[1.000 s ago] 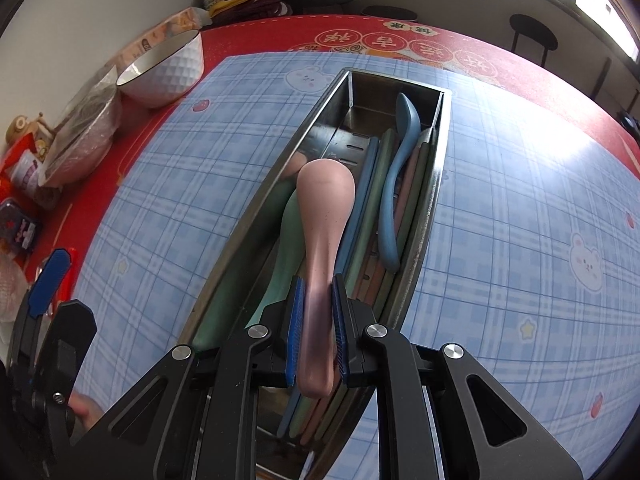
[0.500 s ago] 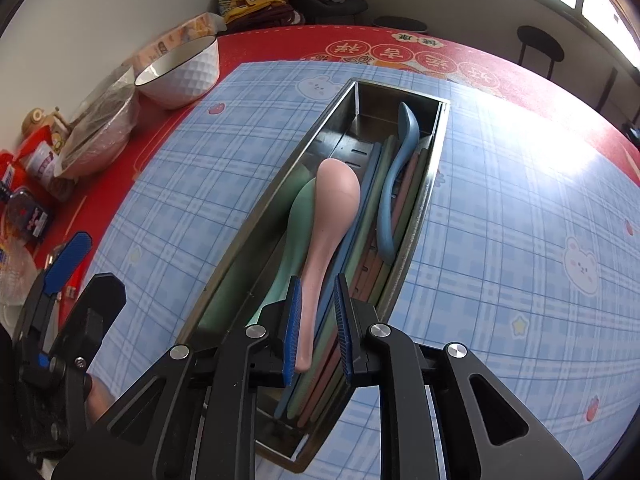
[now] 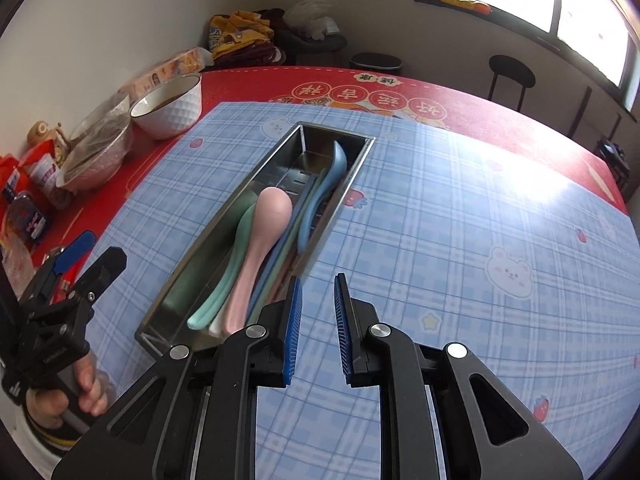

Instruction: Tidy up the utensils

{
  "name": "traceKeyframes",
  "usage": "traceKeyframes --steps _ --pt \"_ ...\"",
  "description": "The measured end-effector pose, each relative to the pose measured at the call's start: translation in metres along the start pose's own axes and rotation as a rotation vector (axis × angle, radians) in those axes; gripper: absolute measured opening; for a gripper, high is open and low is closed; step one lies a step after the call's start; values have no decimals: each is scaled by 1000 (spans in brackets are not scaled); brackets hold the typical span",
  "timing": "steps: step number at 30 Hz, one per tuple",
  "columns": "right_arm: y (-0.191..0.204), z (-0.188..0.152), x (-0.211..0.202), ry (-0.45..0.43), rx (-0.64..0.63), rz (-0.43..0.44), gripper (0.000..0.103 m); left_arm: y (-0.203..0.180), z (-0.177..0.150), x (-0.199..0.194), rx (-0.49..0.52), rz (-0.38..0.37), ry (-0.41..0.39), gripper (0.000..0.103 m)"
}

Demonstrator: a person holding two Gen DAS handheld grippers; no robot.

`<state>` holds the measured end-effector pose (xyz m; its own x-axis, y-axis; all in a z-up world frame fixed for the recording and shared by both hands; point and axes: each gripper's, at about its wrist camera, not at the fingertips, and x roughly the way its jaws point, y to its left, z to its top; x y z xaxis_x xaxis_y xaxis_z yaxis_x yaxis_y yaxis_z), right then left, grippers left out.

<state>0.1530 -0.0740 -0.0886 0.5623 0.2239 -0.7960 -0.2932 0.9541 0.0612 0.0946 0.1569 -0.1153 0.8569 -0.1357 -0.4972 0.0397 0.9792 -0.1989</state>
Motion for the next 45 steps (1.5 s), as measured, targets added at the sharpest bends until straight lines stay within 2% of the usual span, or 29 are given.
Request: traceKeyframes --steps 2,4,8,9,11,12,13,18,23,24,27,29,37,45 --pt "-11 -3 -11 -40 -14 -29 21 -6 5 -5 20 -16 0 97" --pt "-22 -6 -24 -92 -13 -48 45 -14 13 -13 45 -12 -16 97" --pt "-46 -10 -52 -216 -1 -77 61 -35 28 -30 88 -8 -59 97" --pt "-53 -11 -60 -257 9 -82 71 -40 32 -34 90 -11 -73 97" --pt "-65 -15 -75 -322 30 -107 75 -50 39 -42 92 -19 -97 97" --pt "-71 -16 -82 -344 44 -121 87 -56 41 -46 97 -18 -105 97" --pt "-78 -19 -89 -375 61 -120 89 -62 44 -49 105 -11 -111 97" --pt "-97 -35 -119 -490 114 -142 89 -92 50 -58 143 -7 -138 97" --pt "-109 -50 -141 -556 146 -150 89 -118 51 -69 184 -28 -172 97" --pt "-110 -52 -145 -565 155 -153 89 -123 50 -71 194 -5 -184 97" --pt "-113 -59 -155 -584 171 -152 89 -138 46 -80 238 49 -241 97" --pt "-113 -63 -160 -599 167 -164 89 -145 46 -82 254 62 -244 97" --pt "-112 -79 -173 -634 195 -174 89 -158 38 -89 257 47 -229 97" --pt "-111 -85 -174 -632 199 -187 89 -162 30 -89 288 53 -233 97"
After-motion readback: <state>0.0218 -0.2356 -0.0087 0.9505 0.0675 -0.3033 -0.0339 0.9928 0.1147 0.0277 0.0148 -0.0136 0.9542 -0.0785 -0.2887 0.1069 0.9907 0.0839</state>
